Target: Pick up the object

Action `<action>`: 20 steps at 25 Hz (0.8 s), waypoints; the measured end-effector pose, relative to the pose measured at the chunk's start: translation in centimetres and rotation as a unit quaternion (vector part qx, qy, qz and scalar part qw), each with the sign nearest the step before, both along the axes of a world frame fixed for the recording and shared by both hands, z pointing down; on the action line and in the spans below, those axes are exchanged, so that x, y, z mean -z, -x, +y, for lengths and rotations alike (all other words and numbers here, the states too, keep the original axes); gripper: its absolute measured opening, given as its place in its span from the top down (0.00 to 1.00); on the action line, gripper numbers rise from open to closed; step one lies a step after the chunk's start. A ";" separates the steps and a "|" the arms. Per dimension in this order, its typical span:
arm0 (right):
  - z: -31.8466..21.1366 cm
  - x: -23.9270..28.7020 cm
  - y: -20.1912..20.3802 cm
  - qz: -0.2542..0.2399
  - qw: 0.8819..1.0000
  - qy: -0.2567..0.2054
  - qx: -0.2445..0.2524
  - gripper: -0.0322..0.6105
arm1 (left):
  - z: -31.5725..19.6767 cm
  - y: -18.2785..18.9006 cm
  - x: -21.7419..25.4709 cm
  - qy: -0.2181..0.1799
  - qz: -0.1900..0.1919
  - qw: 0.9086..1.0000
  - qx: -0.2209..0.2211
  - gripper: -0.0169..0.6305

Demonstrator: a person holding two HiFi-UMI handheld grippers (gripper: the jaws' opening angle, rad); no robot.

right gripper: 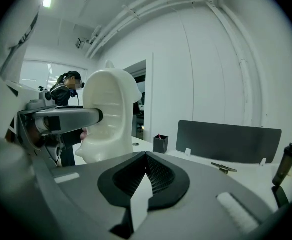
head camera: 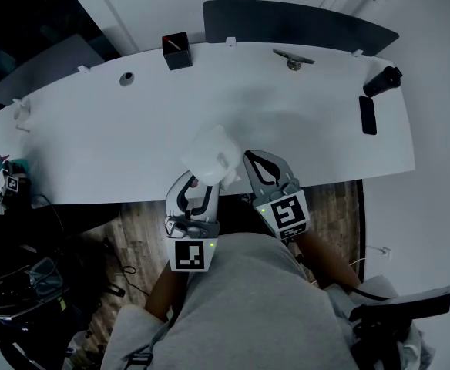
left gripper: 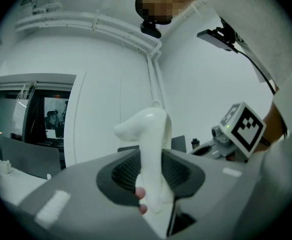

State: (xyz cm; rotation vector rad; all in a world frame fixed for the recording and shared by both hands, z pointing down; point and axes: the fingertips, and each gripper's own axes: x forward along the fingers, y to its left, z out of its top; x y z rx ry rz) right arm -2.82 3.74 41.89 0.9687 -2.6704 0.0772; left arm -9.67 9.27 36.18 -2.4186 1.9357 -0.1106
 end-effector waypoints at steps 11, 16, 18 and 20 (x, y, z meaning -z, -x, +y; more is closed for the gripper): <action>4.9 2.4 1.2 0.004 0.999 -0.015 -0.040 0.95 | 4.8 2.6 1.3 -0.018 0.014 0.999 -0.029 0.79; 5.4 4.5 -1.1 -0.007 0.999 -0.033 -0.028 0.95 | 4.7 0.4 2.2 -0.005 0.012 1.000 -0.022 0.79; 5.4 5.5 -1.6 -0.015 0.998 -0.050 -0.018 0.95 | 4.4 -0.4 2.5 -0.004 0.008 1.000 -0.020 0.79; 5.5 6.2 -1.4 -0.024 0.998 -0.062 -0.011 0.95 | 4.1 -0.7 2.6 -0.009 0.008 1.000 -0.018 0.79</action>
